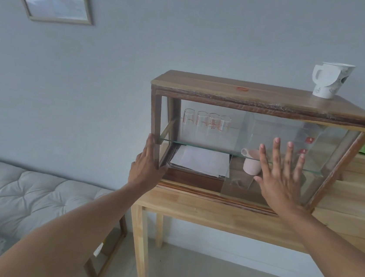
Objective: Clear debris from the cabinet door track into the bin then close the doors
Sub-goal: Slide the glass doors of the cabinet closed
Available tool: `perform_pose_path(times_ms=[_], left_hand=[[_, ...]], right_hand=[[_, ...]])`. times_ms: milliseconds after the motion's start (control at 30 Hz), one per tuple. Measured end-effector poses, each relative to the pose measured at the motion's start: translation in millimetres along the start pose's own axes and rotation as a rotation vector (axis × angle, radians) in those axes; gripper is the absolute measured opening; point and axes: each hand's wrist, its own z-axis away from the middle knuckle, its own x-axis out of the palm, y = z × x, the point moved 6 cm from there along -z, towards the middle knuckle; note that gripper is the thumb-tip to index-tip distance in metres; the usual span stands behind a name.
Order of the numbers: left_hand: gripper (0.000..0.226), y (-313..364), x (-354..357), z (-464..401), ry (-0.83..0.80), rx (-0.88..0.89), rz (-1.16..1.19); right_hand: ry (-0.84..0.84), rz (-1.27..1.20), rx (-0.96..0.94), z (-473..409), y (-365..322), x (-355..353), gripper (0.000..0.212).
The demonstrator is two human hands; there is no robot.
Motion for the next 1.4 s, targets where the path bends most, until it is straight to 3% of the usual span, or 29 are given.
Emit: perform_pose_path(times_ms=[300, 533, 867, 1400], left_hand=[[0.123, 0, 0, 0, 0.011, -0.002, -0.007], [0.129, -3, -4, 0, 0.018, -0.009, -0.031], [0.130, -6, -4, 0, 0.027, -0.023, -0.051], [0.133, -3, -8, 3, 0.048, 0.010, 0.022]], right_hand=[[0.006, 0.047, -0.061, -9, -20, -5, 0.121], [0.019, -0.035, -0.103, -37, -86, -12, 0.131], [0.033, -0.098, -0.166, -72, -174, -16, 0.129], [0.025, -0.137, -0.186, -93, -227, -20, 0.127]])
